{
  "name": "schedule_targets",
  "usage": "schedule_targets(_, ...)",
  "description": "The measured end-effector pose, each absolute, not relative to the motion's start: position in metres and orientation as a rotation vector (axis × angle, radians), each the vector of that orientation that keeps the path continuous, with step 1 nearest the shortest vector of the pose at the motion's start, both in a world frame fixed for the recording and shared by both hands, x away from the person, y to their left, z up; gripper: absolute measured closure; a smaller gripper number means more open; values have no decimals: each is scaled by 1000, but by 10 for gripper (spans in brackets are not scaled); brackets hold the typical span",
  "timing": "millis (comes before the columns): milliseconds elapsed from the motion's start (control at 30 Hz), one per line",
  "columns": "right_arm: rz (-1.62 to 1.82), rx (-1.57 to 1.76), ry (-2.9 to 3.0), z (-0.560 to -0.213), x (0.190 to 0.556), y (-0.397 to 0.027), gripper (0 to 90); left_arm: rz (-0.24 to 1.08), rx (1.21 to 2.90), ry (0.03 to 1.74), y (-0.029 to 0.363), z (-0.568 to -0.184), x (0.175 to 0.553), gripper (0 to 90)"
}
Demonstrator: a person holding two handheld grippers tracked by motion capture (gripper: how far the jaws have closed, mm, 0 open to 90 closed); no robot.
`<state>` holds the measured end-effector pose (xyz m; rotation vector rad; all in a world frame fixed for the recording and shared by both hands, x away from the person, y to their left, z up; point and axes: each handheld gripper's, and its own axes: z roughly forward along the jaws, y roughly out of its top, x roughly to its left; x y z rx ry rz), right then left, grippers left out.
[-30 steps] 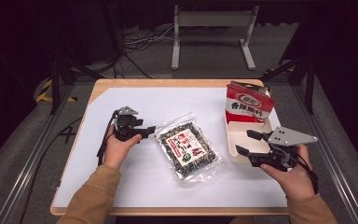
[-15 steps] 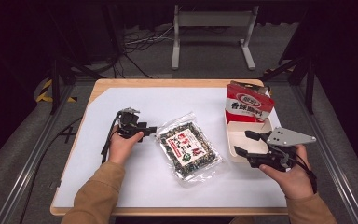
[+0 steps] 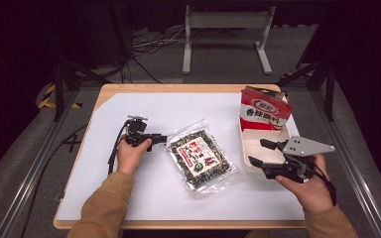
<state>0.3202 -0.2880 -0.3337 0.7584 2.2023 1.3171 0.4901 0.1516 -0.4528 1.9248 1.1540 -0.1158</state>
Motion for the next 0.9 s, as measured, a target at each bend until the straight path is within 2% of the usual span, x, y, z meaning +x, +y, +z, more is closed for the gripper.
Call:
schedule_targets(200,1316,757,2205,-335,321,-287,333,-99,1954,1148,147,-450,488,669)
schedule_targets(267,1322,754,2205,-335,321,-286,333,-80,1971,1167,146,-452,488,746)
schedule_targets(433,1320,747,2209,-335,320,-285,333,-24,1990,1185,144,-452,486,853)
schedule_targets(633,1321,742,2209,-335,320,-285,333,93,2055,1148,137,-449,482,900)
schedule_targets(900,1329,745,2214,-337,321,-285,378,134,2009,1104,144,-430,473,900)
